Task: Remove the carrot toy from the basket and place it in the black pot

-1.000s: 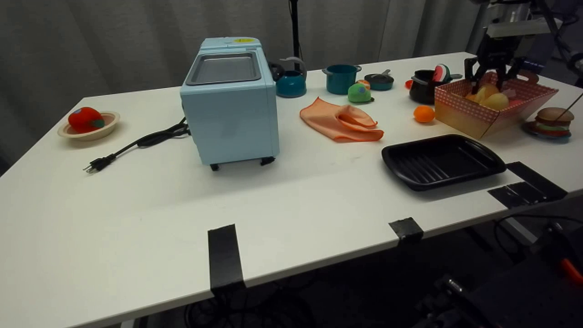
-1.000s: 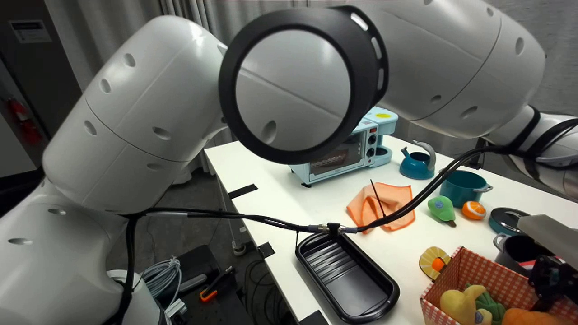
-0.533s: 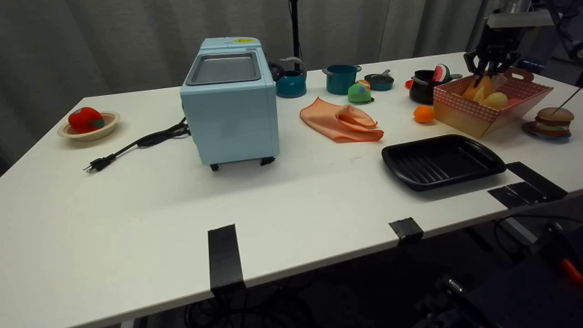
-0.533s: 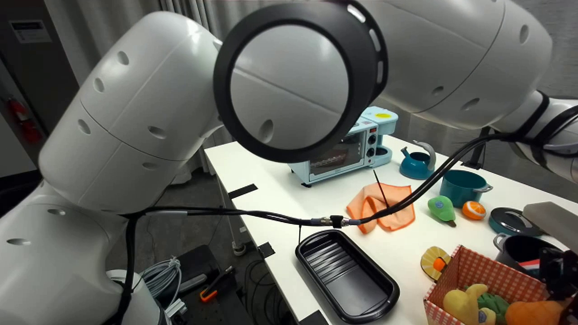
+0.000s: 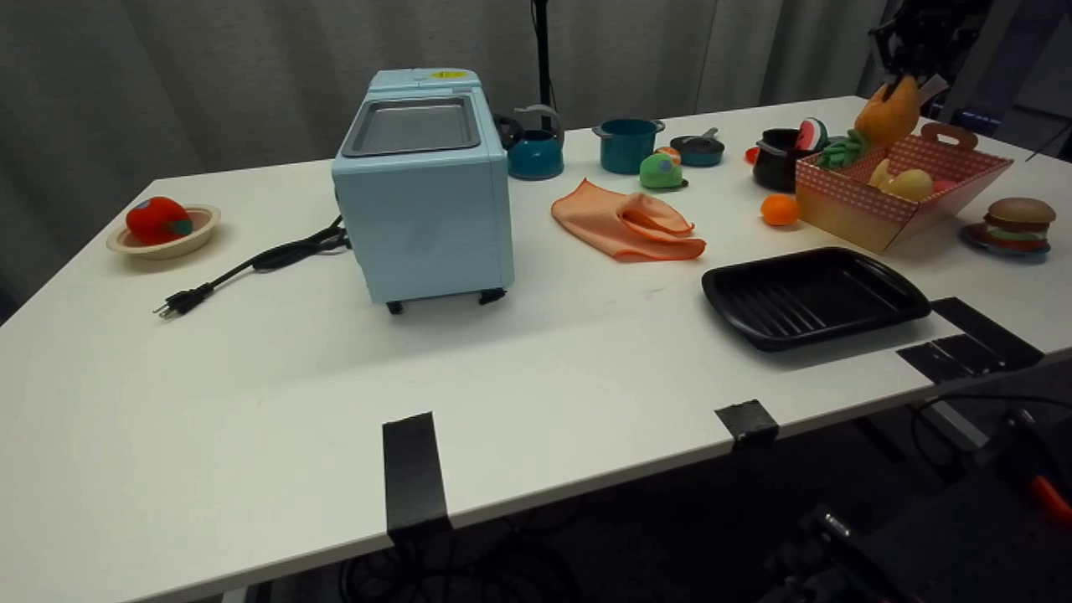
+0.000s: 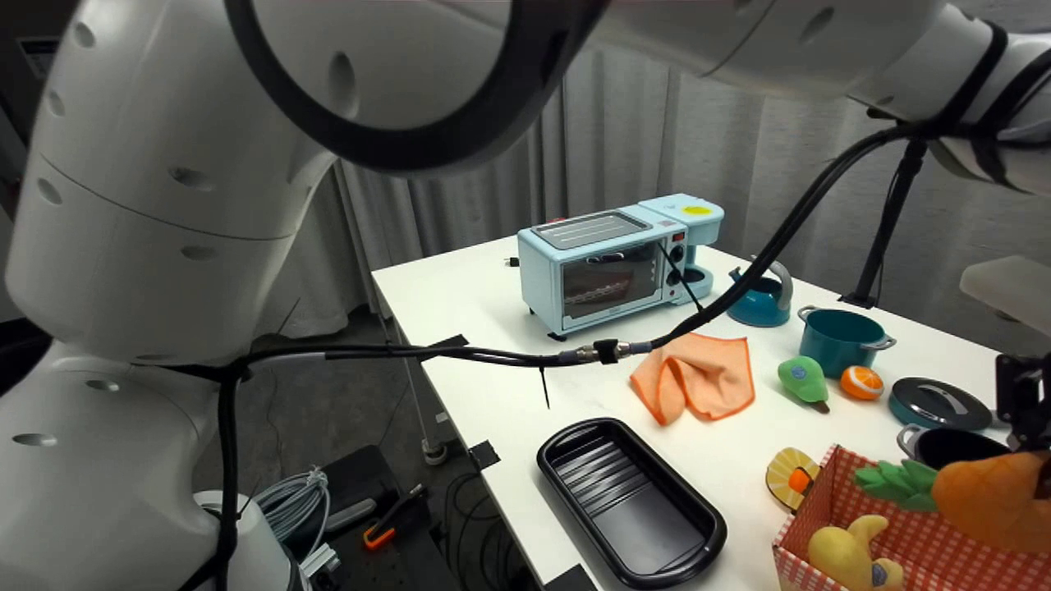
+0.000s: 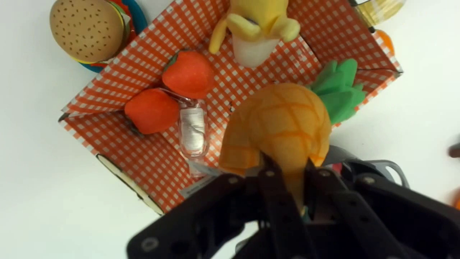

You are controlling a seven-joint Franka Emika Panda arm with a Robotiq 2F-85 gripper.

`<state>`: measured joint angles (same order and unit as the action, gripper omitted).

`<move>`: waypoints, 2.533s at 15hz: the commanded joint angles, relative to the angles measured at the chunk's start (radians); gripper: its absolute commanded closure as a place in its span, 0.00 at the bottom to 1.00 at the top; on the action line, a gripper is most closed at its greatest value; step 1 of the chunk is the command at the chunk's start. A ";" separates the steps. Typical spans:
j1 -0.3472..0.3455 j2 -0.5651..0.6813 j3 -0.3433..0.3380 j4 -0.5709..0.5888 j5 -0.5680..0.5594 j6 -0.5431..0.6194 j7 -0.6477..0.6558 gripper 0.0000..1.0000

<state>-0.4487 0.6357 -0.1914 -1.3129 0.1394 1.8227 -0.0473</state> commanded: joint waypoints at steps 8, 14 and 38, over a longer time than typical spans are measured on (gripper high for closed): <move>0.002 -0.105 0.053 -0.001 0.145 0.205 0.034 0.96; 0.016 -0.024 0.059 0.056 0.160 0.292 0.070 0.96; -0.001 0.083 0.091 0.041 0.160 0.280 0.037 0.00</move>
<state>-0.4294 0.7981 -0.1239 -1.1728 0.2736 2.1007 0.0590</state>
